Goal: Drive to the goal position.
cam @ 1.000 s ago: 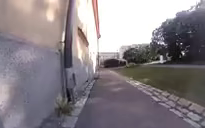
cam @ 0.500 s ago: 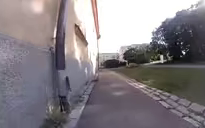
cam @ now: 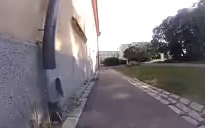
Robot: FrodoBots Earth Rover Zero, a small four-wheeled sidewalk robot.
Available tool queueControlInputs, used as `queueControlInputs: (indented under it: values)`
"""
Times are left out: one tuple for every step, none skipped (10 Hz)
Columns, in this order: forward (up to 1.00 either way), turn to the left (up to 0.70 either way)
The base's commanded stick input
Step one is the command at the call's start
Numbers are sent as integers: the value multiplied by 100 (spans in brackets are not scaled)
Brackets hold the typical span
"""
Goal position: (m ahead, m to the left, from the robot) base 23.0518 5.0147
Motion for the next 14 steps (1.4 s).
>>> queueControlInputs:
  values:
    - [60, 0]
    - [60, 0]
    - [60, 0]
    - [60, 0]
    - [60, 0]
    - [60, 0]
    - [60, 0]
    - [60, 0]
    - [60, 0]
    - [60, 0]
    - [60, 0]
    - [60, 0]
    - [60, 0]
    - [60, 0]
